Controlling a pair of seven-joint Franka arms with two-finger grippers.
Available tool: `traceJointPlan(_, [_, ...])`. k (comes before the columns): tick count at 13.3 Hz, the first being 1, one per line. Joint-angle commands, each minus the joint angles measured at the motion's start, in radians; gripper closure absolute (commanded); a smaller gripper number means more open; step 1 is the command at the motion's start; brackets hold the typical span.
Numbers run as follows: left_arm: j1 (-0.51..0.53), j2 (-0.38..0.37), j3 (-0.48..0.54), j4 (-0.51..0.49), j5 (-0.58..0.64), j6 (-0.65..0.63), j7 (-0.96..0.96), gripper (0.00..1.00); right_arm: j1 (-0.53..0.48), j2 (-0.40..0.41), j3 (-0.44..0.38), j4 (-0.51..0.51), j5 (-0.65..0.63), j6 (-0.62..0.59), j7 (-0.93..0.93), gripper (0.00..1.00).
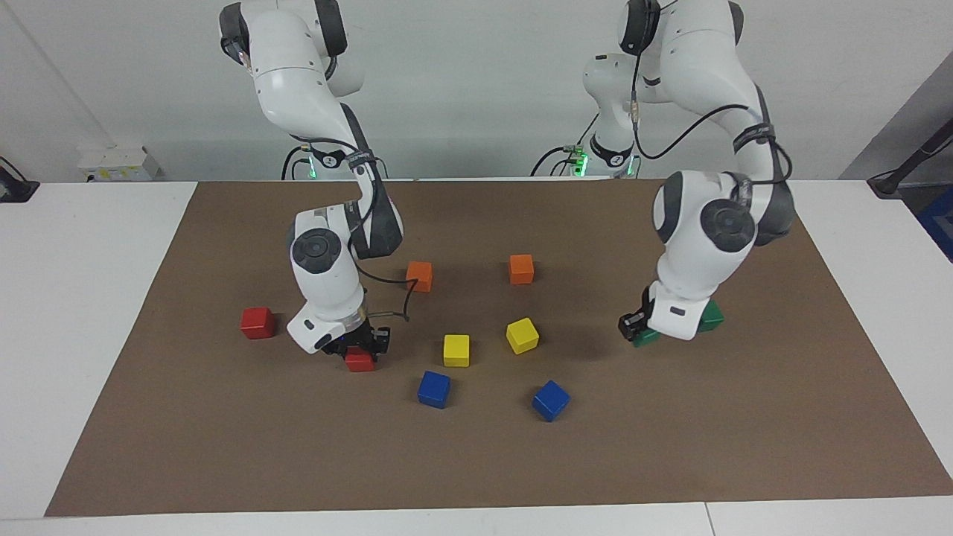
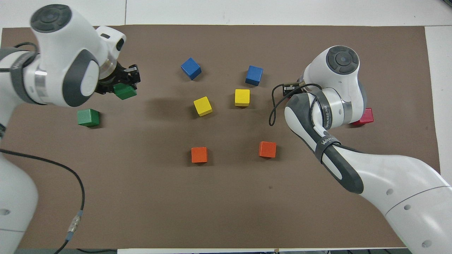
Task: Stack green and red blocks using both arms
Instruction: 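Carry both blocks onto the first green and red blocks with both grippers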
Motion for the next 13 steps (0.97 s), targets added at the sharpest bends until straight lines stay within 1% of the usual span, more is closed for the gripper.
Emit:
traceJointPlan(1, [0.102,-0.104,-0.006,-0.120,-0.019,-0.025,0.229,1.00,-0.029,-0.035,-0.001,0.052,0.000,-0.080,0.007,1.00])
traceJointPlan(2, [0.132,-0.109,-0.004,-0.119,-0.019,-0.039,0.293,1.00,-0.055,-0.056,-0.003,0.052,-0.006,-0.086,-0.012,1.00])
traceJointPlan(4, [0.177,-0.118,-0.004,-0.134,-0.018,-0.042,0.387,1.00,-0.128,-0.095,-0.003,0.052,-0.006,-0.127,-0.155,1.00])
traceJointPlan(7, [0.185,-0.140,-0.003,-0.194,-0.016,0.006,0.505,1.00,-0.234,-0.161,-0.002,0.009,-0.004,-0.168,-0.333,1.00])
traceJointPlan(9, [0.200,-0.161,0.006,-0.263,-0.015,0.077,0.530,1.00,-0.285,-0.213,-0.002,-0.047,-0.004,-0.173,-0.399,1.00])
traceJointPlan(11, [0.221,-0.183,0.008,-0.329,-0.018,0.131,0.530,1.00,-0.305,-0.271,-0.002,-0.133,-0.003,-0.170,-0.419,1.00])
traceJointPlan(13, [0.235,-0.184,0.008,-0.335,-0.021,0.139,0.477,1.00,-0.305,-0.328,-0.002,-0.217,-0.001,-0.149,-0.416,1.00])
